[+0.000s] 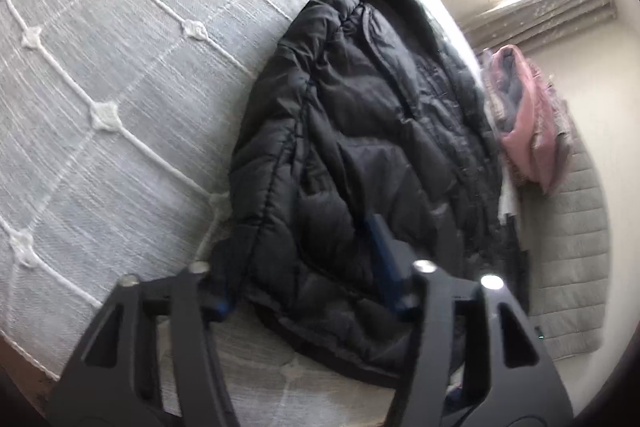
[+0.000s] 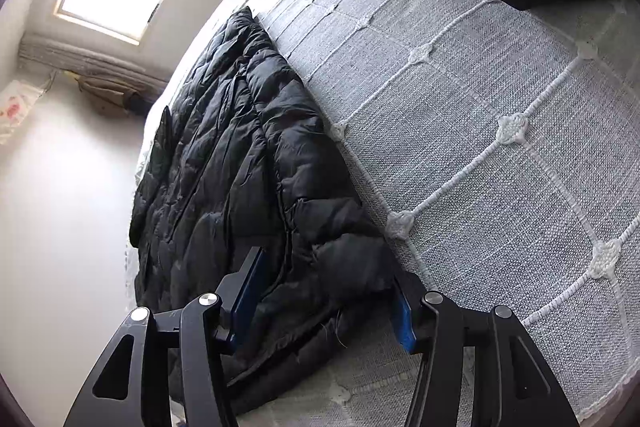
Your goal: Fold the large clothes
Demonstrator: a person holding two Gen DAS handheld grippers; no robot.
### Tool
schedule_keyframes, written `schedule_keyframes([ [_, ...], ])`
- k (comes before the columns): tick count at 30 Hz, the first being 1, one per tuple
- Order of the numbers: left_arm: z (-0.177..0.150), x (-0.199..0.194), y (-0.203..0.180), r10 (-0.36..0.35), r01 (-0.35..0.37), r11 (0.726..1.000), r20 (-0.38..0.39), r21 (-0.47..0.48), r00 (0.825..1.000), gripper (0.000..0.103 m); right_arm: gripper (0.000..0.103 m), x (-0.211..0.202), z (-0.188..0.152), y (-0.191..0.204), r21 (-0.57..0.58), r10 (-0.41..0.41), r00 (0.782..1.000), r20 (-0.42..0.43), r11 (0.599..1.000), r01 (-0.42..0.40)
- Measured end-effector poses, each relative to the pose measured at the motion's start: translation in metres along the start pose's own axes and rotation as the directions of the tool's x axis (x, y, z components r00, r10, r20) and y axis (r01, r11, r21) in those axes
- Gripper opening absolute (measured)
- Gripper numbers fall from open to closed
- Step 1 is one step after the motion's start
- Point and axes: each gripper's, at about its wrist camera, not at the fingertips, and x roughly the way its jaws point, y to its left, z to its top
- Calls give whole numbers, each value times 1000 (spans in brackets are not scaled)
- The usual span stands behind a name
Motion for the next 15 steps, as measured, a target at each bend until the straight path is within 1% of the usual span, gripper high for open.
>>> schedule_keyframes([
  [1,-1,0,-2,9,-9,1000,0,7,1000,31,45,0,0,-1,1,7,1000,-1,1000,-7],
  [2,-2,2,-4,-17,17,1000,-11,6,1000,22,26,1,0,-1,4,17,1000,-5,1000,-17],
  [3,-3,3,-5,-35,35,999,-18,-2,999,16,16,2,0,-2,7,32,999,-17,999,-31],
  [5,-6,2,-10,-11,11,1000,-3,15,1000,13,10,1,0,-1,-3,48,999,-12,999,-48],
  [6,-8,1,-12,-3,3,1000,8,24,1000,12,9,-2,-1,0,-9,44,999,1,999,-44],
  [9,-13,-11,-20,-1,0,999,35,37,999,11,6,-9,-3,2,-20,51,998,31,999,-50],
  [12,-20,-34,-29,-27,24,998,63,57,998,10,5,-21,-7,6,-54,79,994,71,996,-76],
  [15,-25,-61,-35,-60,52,995,90,90,994,10,5,-34,-12,8,-84,113,990,79,991,-106],
])
